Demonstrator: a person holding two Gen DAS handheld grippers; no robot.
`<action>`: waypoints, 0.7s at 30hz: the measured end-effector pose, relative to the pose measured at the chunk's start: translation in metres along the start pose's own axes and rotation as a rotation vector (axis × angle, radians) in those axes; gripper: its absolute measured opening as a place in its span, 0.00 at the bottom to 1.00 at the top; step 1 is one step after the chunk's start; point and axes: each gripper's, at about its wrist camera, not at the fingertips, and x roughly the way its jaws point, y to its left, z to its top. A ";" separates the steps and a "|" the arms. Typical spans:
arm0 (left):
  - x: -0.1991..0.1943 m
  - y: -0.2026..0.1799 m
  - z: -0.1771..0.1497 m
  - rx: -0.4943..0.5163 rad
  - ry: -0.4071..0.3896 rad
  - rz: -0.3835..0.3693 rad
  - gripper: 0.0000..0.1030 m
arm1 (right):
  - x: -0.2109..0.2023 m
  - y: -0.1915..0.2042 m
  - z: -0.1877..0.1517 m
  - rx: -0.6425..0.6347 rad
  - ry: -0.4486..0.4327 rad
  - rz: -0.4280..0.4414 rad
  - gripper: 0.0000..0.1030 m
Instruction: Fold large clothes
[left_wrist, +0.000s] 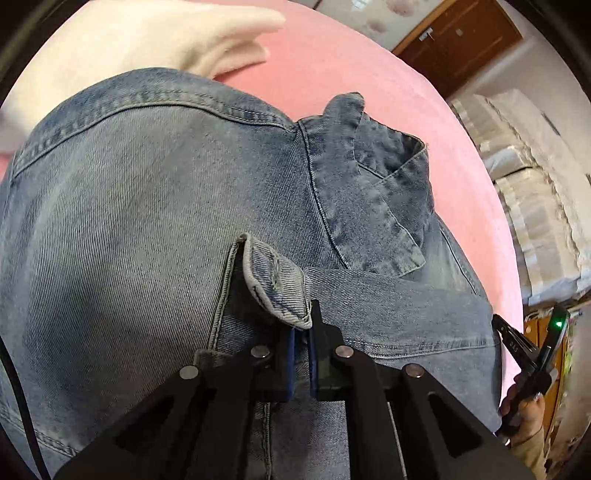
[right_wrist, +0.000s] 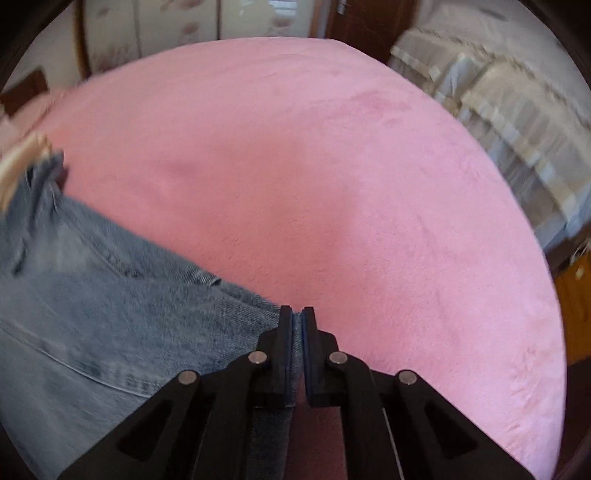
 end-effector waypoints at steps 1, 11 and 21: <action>-0.003 0.001 0.000 -0.009 0.006 -0.009 0.06 | -0.005 -0.003 0.001 0.021 -0.002 -0.001 0.04; -0.071 -0.030 -0.035 0.053 -0.061 -0.053 0.38 | -0.115 0.034 -0.029 0.056 -0.117 0.240 0.09; -0.039 -0.015 -0.098 0.072 -0.031 0.038 0.18 | -0.110 0.112 -0.107 -0.077 -0.064 0.193 0.05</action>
